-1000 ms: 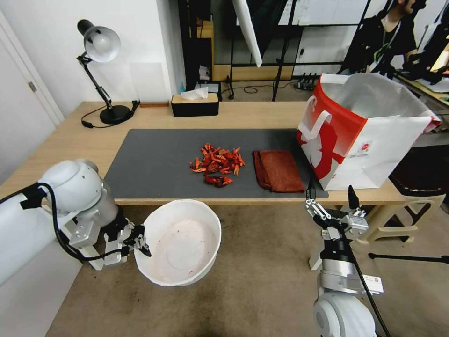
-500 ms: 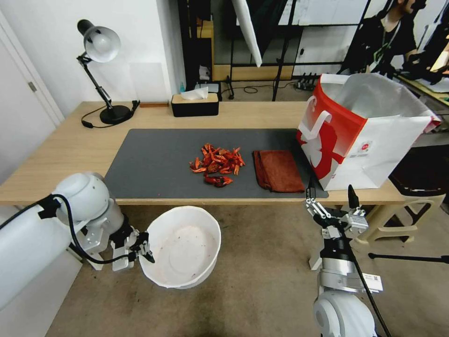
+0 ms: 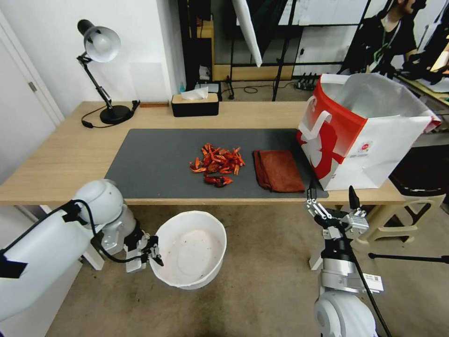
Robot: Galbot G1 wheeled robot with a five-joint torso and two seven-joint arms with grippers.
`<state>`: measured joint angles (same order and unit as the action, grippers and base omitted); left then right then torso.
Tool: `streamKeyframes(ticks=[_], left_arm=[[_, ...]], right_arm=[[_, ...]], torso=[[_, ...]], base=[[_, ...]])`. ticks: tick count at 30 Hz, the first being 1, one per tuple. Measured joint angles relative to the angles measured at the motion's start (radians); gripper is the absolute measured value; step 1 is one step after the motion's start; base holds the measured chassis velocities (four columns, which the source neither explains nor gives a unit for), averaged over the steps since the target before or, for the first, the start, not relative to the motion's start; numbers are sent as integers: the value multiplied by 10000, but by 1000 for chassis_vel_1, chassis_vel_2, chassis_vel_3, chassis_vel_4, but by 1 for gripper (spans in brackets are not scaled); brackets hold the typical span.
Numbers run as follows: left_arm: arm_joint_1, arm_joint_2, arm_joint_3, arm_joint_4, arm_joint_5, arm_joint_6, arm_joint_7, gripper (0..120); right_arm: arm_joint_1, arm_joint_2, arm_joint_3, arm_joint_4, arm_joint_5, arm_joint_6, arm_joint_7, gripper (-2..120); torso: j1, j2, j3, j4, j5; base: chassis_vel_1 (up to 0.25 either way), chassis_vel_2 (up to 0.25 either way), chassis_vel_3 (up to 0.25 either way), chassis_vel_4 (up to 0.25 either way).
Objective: Sweep shrimp from table into container with towel, then put container into takeout bag.
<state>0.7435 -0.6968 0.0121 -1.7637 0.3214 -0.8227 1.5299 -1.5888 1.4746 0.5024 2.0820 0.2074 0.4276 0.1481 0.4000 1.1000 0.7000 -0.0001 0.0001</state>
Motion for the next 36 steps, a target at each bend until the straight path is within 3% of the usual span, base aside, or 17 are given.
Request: streamKeyframes(ticks=[19,36], left_arm=[[-827,-1019,557,1102,733,0,2,0],[-715,-1155,541,1145,809,0,3,0]], right_arm=[[228,-2,-182,-130,48,-226,7,100],[1183,-835,-1492,-240,-100,-1959,744,100]], torso=[[0,0,0,-1,0],[1,0,0,1,-1]], base=[[0,0,0,0],[0,0,0,0]])
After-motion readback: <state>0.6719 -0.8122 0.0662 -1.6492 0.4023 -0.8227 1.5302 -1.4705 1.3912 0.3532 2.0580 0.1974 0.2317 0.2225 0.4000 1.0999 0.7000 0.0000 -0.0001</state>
